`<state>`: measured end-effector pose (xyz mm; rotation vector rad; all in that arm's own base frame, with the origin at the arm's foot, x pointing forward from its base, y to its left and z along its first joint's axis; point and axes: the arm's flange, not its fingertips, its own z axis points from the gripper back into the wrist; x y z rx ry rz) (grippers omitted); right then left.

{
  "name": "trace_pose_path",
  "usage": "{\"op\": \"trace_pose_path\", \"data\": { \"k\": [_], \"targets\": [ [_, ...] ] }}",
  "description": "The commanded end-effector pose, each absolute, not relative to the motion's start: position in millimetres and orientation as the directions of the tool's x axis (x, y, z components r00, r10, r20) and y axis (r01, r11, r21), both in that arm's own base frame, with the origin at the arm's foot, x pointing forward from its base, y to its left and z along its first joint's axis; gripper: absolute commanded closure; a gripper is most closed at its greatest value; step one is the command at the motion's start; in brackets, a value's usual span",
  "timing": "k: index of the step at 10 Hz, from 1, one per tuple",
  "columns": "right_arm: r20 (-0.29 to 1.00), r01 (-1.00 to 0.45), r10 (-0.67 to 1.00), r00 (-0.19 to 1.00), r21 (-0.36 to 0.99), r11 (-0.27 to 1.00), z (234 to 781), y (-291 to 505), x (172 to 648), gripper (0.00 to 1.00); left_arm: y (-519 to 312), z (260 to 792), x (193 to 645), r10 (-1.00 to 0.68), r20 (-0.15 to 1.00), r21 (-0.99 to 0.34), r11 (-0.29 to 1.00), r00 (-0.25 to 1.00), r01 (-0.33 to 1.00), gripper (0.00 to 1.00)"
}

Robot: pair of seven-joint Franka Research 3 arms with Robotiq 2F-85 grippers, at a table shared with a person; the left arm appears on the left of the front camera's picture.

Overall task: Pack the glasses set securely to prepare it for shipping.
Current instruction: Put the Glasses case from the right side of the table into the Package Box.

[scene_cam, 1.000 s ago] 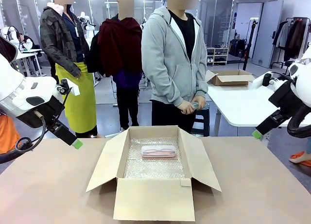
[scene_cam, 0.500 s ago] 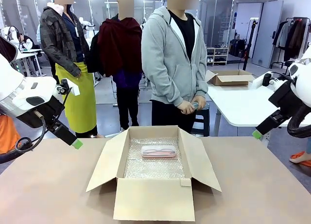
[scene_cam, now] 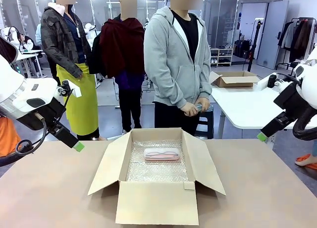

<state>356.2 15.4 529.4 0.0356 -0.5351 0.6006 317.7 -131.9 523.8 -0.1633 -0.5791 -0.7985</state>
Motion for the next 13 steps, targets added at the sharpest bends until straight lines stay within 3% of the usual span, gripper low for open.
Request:
{"op": "trace_pose_path", "data": {
  "k": [1,13],
  "targets": [
    [0.485,-0.548,0.529,0.696,-0.118,0.828,529.0,15.8,355.5,0.00,-130.3,523.9,317.4,-0.627,0.550,0.071,0.693,0.551,0.717,0.00],
    [0.485,-0.548,0.529,0.696,-0.118,0.828,529.0,15.8,355.5,0.00,-130.3,523.9,317.4,-0.627,0.550,0.071,0.693,0.551,0.717,0.00]
  ]
}}
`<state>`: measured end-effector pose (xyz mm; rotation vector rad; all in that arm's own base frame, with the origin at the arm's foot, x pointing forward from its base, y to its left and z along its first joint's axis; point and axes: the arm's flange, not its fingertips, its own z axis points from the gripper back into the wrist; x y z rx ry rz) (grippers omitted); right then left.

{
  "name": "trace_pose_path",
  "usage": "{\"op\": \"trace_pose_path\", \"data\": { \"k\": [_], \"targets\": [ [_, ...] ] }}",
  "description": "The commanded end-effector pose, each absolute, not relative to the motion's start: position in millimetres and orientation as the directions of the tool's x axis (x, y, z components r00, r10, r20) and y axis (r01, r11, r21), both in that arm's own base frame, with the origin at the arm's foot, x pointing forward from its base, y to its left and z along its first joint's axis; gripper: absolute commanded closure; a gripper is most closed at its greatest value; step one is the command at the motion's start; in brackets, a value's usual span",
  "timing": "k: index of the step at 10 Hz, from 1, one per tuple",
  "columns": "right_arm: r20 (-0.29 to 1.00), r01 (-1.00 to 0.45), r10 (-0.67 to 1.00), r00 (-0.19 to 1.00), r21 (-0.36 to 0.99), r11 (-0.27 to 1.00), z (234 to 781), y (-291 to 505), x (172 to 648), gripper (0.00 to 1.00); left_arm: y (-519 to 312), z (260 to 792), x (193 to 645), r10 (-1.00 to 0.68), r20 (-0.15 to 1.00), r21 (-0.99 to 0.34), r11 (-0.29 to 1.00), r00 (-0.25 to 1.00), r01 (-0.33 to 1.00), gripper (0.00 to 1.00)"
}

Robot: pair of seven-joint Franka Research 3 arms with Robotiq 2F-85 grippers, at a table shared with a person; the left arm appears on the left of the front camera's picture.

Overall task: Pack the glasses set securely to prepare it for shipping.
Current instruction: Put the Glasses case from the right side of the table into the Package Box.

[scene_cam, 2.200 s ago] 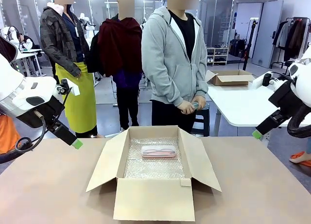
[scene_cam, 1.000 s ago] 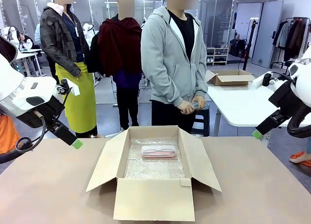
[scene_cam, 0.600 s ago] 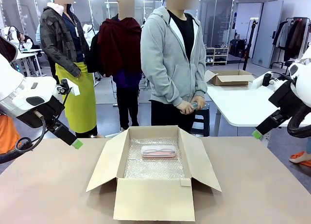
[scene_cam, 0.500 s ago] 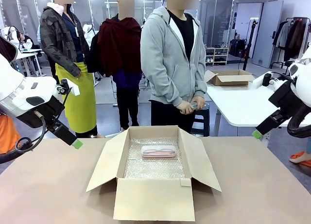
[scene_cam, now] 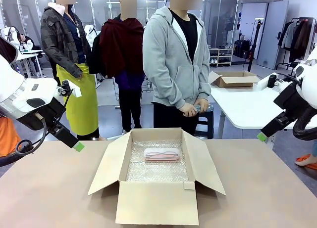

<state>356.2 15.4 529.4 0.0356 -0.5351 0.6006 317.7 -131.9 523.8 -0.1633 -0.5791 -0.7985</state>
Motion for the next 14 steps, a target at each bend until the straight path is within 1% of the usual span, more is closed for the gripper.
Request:
{"op": "trace_pose_path", "data": {
  "k": [1,14],
  "targets": [
    [0.485,-0.548,0.529,0.696,-0.118,0.828,529.0,15.8,355.5,0.00,-130.3,523.9,317.4,-0.627,0.550,0.071,0.693,0.551,0.717,0.00],
    [0.485,-0.548,0.529,0.696,-0.118,0.828,529.0,15.8,355.5,0.00,-130.3,523.9,317.4,-0.627,0.550,0.071,0.693,0.551,0.717,0.00]
  ]
}}
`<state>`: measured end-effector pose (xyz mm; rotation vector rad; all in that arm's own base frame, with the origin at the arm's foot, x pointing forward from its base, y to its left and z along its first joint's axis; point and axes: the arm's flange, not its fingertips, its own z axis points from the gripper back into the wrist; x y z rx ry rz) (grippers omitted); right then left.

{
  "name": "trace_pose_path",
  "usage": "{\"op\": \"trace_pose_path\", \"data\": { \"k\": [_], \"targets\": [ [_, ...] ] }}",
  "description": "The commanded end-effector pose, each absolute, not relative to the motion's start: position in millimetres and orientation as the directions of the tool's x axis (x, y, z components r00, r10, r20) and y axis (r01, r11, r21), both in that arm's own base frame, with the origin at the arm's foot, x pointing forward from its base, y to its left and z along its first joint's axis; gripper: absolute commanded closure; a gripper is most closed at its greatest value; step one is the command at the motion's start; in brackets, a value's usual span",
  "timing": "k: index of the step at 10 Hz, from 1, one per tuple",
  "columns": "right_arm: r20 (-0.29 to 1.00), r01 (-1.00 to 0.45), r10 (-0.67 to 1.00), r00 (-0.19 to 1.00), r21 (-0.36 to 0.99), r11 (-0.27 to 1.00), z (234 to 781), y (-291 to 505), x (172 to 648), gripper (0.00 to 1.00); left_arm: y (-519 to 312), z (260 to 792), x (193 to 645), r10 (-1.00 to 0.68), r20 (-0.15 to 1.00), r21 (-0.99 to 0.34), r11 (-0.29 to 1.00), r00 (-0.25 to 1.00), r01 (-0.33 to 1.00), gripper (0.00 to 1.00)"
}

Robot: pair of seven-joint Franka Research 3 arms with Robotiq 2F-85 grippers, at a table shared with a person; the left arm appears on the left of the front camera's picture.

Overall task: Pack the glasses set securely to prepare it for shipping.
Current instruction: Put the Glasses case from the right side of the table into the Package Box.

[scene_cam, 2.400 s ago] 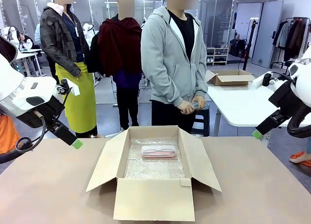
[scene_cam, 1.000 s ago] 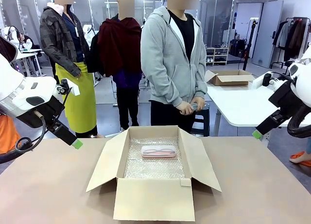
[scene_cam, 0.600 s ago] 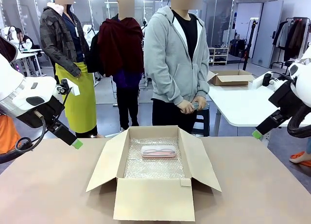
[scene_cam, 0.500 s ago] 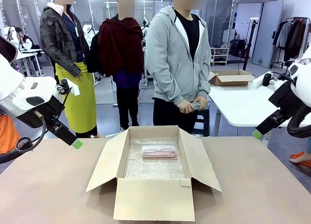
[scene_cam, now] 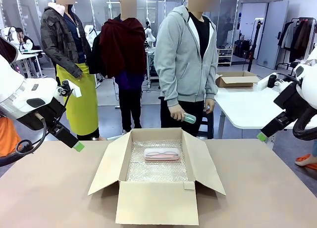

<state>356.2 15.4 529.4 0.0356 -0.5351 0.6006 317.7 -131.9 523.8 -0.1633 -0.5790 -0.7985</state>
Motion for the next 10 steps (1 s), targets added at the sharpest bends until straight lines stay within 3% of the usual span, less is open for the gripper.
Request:
{"op": "trace_pose_path", "data": {
  "k": [1,10],
  "targets": [
    [0.485,-0.548,0.529,0.696,-0.118,0.828,529.0,15.8,355.5,0.00,-130.3,523.9,317.4,-0.627,0.550,0.071,0.693,0.551,0.717,0.00],
    [0.485,-0.548,0.529,0.696,-0.118,0.828,529.0,15.8,355.5,0.00,-130.3,523.9,317.4,-0.627,0.550,0.071,0.693,0.551,0.717,0.00]
  ]
}}
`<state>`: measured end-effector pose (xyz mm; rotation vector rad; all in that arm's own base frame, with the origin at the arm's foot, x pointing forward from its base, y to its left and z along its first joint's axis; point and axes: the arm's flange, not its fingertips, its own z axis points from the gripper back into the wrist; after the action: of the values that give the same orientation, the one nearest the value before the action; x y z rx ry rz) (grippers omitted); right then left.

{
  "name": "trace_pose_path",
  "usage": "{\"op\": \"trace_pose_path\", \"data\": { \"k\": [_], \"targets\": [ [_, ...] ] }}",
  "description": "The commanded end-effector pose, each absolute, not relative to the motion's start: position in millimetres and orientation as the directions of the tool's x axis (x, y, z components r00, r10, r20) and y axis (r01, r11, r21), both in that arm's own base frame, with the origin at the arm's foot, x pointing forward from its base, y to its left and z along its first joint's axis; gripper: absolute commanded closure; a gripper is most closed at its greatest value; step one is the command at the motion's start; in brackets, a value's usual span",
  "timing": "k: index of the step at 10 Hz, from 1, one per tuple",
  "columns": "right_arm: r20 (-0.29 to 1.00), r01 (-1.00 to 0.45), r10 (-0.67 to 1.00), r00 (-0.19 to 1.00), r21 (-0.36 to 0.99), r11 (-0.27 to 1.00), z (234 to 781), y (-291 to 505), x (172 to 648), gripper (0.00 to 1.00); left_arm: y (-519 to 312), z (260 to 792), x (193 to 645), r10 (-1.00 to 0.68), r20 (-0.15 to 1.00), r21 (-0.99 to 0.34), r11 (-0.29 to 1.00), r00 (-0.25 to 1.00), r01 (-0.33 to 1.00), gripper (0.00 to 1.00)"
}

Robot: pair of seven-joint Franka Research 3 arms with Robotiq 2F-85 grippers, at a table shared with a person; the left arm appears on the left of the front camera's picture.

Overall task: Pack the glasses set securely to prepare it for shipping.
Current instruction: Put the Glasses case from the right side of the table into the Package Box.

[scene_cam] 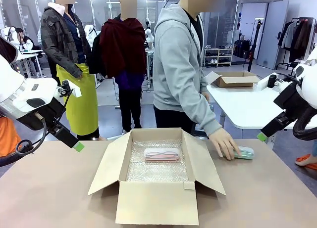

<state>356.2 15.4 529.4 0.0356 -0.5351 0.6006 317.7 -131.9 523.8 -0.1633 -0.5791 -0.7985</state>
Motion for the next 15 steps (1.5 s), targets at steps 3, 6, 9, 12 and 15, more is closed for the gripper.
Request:
{"op": "trace_pose_path", "data": {
  "k": [3,6,9,12,15],
  "targets": [
    [0.485,-0.548,0.529,0.696,-0.118,0.828,529,16,355,0.00,-130,524,317,-0.627,0.550,0.071,0.693,0.551,0.717,0.00],
    [0.485,-0.548,0.529,0.696,-0.118,0.828,529,16,355,0.00,-130,524,317,-0.627,0.550,0.071,0.693,0.551,0.717,0.00],
    [0.485,-0.548,0.529,0.696,-0.118,0.828,529,16,355,0.00,-130,524,317,-0.627,0.550,0.071,0.693,0.551,0.717,0.00],
    [0.463,-0.537,0.519,0.718,-0.105,0.837,535,11,374,0.00,-130,524,317,-0.627,0.550,0.071,0.693,0.551,0.717,0.00],
    [0.360,-0.560,0.542,0.760,-0.064,0.826,542,-7,421,0.00,-130,524,317,-0.627,0.550,0.071,0.693,0.551,0.717,0.00]
  ]
}}
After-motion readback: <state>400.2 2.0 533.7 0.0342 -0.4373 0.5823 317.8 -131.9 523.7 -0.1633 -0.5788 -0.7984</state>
